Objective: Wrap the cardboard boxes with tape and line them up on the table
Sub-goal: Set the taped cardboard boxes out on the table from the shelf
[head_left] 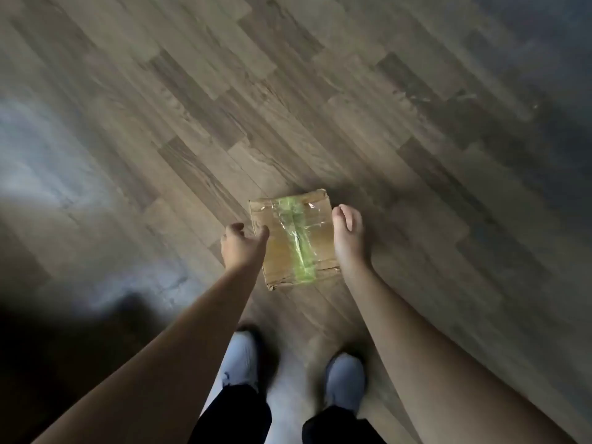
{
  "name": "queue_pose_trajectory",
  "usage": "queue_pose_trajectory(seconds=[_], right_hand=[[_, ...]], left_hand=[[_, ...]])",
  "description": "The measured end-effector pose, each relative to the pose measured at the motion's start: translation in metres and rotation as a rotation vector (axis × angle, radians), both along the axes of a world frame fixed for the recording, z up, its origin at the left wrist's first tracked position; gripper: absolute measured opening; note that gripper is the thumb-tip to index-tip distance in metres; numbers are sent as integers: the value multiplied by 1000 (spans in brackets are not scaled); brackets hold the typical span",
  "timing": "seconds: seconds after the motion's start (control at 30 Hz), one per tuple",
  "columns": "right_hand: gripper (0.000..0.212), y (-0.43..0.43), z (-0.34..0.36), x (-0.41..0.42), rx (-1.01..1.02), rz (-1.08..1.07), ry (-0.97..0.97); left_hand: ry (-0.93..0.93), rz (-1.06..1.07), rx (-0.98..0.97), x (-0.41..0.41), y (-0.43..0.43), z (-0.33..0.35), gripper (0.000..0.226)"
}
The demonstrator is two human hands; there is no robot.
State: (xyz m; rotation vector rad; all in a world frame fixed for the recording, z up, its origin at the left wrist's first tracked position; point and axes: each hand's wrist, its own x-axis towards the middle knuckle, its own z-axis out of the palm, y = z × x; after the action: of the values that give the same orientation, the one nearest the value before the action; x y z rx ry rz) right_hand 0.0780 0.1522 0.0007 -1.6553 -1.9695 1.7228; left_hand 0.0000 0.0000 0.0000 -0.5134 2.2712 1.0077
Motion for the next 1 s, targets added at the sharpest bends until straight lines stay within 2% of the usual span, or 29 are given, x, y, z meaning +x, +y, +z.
queue_pose_trajectory(seconds=[0.1,0.23,0.37,0.47,0.67,0.77,1.0], right_hand=[[54,4,-53,-2,28,76,-179],[72,2,-105,-3,0,196,-350],[57,-3,-130,-5,111,253,-402],[48,1,-119,-5,110,246,-346],[43,3,-7,-18,169,220,-273],[40,13,84,-37,186,203,-239],[49,23,318,-64,227,215,-196]], left_hand=[[-90,-43,-112,-4,-1,-50,69],[-177,-110,-139,-4,-1,-95,63],[-243,-127,-4,-5,1,-116,55],[-194,-122,-7,-8,6,-101,69],[-54,-220,-115,-22,15,12,90],[74,-244,-151,-39,20,105,93],[251,-240,-45,-64,19,330,92]])
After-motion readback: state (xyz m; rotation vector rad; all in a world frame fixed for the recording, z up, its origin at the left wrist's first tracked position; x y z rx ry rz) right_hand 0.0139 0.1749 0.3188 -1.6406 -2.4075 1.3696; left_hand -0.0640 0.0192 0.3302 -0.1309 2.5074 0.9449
